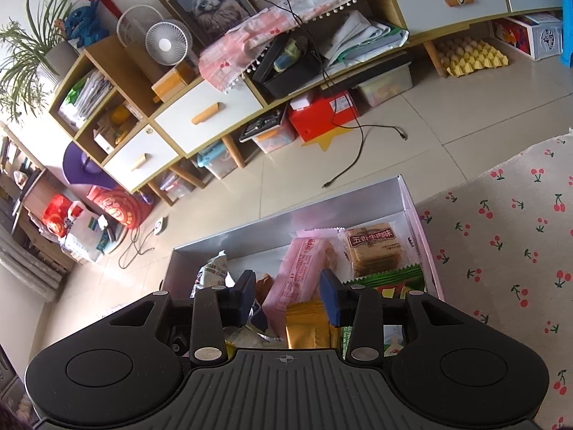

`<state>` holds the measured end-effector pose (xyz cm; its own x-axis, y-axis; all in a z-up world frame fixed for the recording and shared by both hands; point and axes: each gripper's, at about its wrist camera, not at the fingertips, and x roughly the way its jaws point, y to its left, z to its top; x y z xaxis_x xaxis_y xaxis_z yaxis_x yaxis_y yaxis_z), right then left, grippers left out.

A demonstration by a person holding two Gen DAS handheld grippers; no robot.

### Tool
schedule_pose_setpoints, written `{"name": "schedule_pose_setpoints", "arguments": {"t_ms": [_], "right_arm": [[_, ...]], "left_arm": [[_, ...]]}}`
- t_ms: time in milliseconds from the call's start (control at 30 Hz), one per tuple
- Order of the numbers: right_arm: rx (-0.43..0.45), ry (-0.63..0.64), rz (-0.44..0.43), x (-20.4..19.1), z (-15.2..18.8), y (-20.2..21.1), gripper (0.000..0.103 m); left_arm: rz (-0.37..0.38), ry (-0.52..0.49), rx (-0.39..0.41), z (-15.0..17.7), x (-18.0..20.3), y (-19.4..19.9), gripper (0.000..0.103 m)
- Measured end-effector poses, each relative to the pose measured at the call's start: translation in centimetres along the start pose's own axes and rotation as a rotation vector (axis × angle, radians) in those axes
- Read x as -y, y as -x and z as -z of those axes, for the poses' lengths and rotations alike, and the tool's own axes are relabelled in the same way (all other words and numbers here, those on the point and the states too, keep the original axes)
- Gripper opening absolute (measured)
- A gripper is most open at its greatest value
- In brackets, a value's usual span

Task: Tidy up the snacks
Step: 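Carry the biscuit packet and white-blue candy into the pink box and open both grippers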

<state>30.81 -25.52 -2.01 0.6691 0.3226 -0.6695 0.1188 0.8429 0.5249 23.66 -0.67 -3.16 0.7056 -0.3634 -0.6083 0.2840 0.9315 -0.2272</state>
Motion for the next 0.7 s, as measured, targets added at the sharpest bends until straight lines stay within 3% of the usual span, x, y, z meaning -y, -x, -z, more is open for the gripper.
{"name": "schedule_pose_setpoints", "arguments": {"t_ms": [233, 700], "right_arm": [[0.002, 0.032, 0.004, -0.9, 0.4, 1.4, 0.045], [-0.01, 0.099, 0.028, -2.4, 2.7, 6.6, 0.067]], "left_arm": [[-0.004, -0.017, -0.01, -0.1, 0.7, 1.0, 0.08], [-0.023, -0.059, -0.026, 1.0, 2.1, 4.9, 0.089]]}}
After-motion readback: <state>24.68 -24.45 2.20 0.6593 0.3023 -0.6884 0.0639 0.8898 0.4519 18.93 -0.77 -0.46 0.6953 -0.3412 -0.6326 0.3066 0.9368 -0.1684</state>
